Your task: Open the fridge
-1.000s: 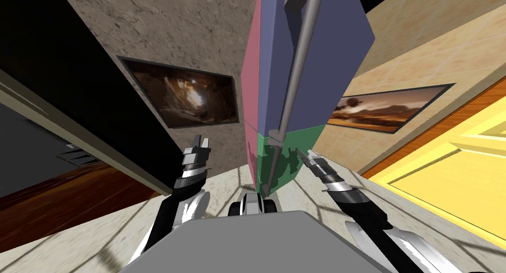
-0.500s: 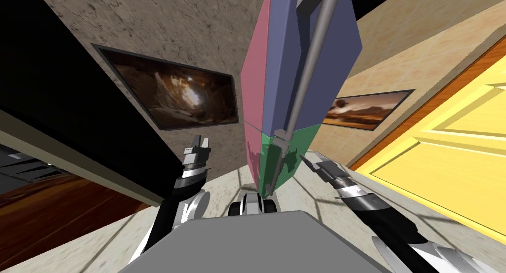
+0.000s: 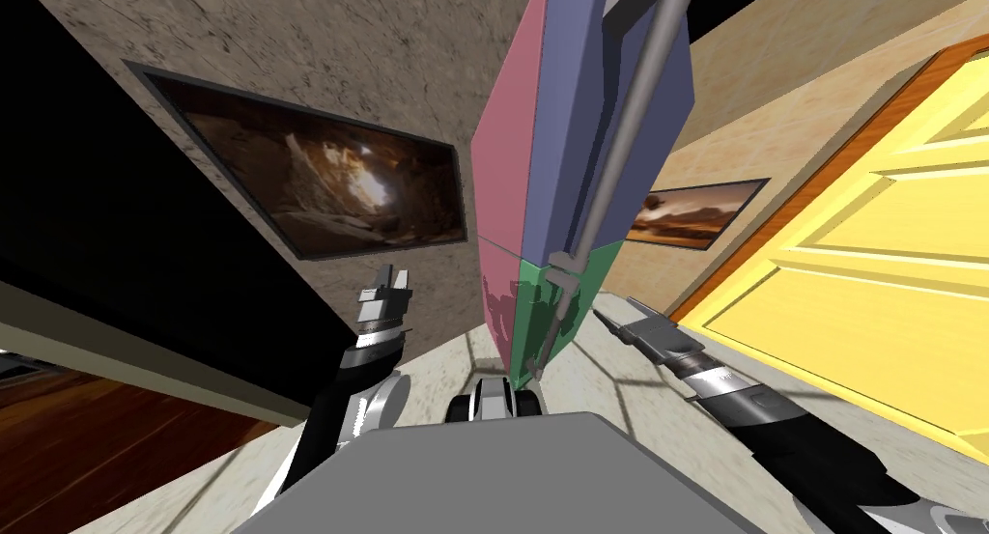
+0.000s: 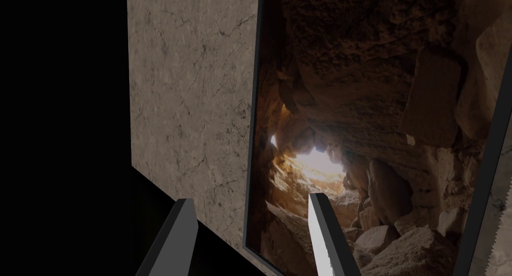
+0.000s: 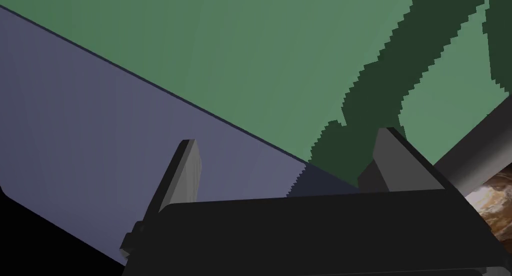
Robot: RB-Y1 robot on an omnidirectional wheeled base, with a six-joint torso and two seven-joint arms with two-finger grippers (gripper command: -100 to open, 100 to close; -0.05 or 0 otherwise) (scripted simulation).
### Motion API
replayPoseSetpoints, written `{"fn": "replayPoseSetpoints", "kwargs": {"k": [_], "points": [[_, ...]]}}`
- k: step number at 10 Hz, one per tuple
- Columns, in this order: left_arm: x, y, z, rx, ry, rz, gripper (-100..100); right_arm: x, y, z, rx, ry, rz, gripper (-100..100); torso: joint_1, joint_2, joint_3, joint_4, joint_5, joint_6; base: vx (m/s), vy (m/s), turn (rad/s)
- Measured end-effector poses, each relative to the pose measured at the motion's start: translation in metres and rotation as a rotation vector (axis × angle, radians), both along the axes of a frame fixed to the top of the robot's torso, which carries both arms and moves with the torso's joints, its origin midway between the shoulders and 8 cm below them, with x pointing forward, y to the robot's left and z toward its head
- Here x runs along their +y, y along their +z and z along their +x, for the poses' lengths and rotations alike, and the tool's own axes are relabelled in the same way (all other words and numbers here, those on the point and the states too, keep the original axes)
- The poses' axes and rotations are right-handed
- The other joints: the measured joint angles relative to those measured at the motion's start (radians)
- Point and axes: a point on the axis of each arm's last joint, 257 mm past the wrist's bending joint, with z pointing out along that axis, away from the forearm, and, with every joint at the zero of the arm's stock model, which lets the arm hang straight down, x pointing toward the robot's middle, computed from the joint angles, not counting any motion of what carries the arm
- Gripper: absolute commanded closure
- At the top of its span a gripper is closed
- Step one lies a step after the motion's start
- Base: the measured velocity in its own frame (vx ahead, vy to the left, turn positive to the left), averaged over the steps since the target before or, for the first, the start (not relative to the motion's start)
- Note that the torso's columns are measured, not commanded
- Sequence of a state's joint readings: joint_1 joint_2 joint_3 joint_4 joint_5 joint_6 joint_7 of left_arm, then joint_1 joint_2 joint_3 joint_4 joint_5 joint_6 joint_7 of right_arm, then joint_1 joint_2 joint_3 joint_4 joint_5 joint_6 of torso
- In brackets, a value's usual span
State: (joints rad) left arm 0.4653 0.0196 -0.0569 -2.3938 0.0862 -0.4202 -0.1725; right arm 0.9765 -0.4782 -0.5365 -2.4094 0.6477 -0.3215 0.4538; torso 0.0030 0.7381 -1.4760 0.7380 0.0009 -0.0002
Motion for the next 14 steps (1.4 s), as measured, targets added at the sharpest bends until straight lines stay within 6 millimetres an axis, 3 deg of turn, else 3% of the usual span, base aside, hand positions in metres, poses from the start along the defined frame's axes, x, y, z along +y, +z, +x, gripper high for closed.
{"fn": "replayPoseSetpoints", "kwargs": {"k": [2, 5, 9, 11, 12, 14], "points": [[0.0, 0.0, 0.0, 0.0, 0.0, 0.0, 0, 0.001, 0.004, -0.003, 0.019, 0.006, -0.109, -100, -0.005, 0.0, 0.0, 0.0, -0.001, 0.0, 0.016, 0.116, -0.082], [0.0, 0.0, 0.0, 0.0, 0.0, 0.0, 0, 0.021, 0.021, -0.007, 0.018, 0.051, -0.277, -100, -0.004, 0.0, 0.0, 0.0, -0.001, 0.0, 0.011, 0.081, -0.052], [0.0, 0.0, 0.0, 0.0, 0.0, 0.0, 0, 0.058, 0.044, -0.006, -0.026, 0.119, -0.367, -100, -0.004, 0.0, 0.0, 0.0, -0.001, 0.0, 0.001, 0.037, -0.011], [0.0, 0.0, 0.0, 0.0, 0.0, 0.0, 0, 0.058, 0.048, -0.006, -0.026, 0.119, -0.371, -100, -0.003, -0.001, -0.001, 0.0, -0.001, 0.001, 0.015, 0.023, -0.061], [0.0, 0.0, 0.0, 0.0, 0.0, 0.0, 0, 0.057, 0.049, -0.006, -0.026, 0.118, -0.37, 100, -0.003, 0.0, 0.0, 0.0, -0.001, 0.0, 0.0, 0.0, 0.0], [0.0, 0.0, 0.0, 0.0, 0.0, 0.001, 0, 0.061, 0.049, -0.005, -0.029, 0.133, -0.369, 100, -0.011, 0.003, 0.002, 0.001, -0.003, 0.0, -0.099, -0.202, 0.078]]}}
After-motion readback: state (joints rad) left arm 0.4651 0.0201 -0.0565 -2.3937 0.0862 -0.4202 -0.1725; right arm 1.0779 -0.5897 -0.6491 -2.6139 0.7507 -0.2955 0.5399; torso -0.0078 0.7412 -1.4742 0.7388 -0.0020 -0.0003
